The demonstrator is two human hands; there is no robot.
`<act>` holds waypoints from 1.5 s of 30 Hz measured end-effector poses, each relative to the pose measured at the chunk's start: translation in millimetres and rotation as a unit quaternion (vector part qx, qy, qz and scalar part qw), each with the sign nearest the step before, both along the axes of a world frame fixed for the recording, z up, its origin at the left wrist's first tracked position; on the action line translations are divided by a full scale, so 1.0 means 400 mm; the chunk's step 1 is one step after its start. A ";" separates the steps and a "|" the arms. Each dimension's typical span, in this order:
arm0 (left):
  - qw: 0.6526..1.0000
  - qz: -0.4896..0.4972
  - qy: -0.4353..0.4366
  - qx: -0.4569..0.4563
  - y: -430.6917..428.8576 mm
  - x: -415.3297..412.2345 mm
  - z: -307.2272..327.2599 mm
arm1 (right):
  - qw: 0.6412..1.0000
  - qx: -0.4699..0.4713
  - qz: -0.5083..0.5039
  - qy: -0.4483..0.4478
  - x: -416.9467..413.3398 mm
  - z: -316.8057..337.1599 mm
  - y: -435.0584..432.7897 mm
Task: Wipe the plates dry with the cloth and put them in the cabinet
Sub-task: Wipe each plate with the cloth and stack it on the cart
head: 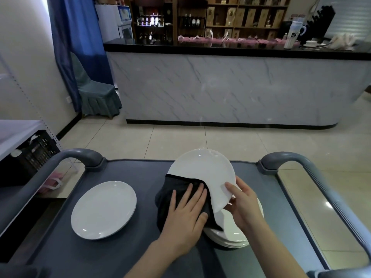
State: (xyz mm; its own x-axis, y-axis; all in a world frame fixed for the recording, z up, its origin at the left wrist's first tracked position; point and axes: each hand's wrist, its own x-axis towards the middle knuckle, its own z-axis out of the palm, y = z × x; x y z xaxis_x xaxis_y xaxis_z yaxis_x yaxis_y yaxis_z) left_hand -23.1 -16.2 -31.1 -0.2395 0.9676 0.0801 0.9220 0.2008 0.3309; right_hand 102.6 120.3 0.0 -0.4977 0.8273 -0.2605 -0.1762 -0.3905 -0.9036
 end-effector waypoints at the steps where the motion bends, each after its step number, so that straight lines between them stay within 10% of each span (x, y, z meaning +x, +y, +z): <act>1: 1.000 -0.007 -0.004 0.002 0.017 0.000 0.006 | 1.000 -0.002 0.007 -0.003 -0.003 -0.002 -0.010; 35: 0.996 -0.030 -0.049 0.065 0.111 -0.054 0.044 | 0.989 0.049 0.135 0.027 -0.008 0.017 -0.072; 45: 0.964 0.051 -0.201 0.165 0.102 -0.166 0.087 | 0.896 0.353 0.174 -0.203 0.003 0.089 -0.041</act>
State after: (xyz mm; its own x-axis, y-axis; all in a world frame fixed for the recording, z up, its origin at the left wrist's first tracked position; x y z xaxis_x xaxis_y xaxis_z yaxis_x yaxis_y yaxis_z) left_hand -89.4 24.7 3.6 -0.4082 0.8749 0.2605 0.6866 0.1061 0.7193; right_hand 103.7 104.0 35.7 -0.7401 0.6706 0.0495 0.2449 0.3374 -0.9090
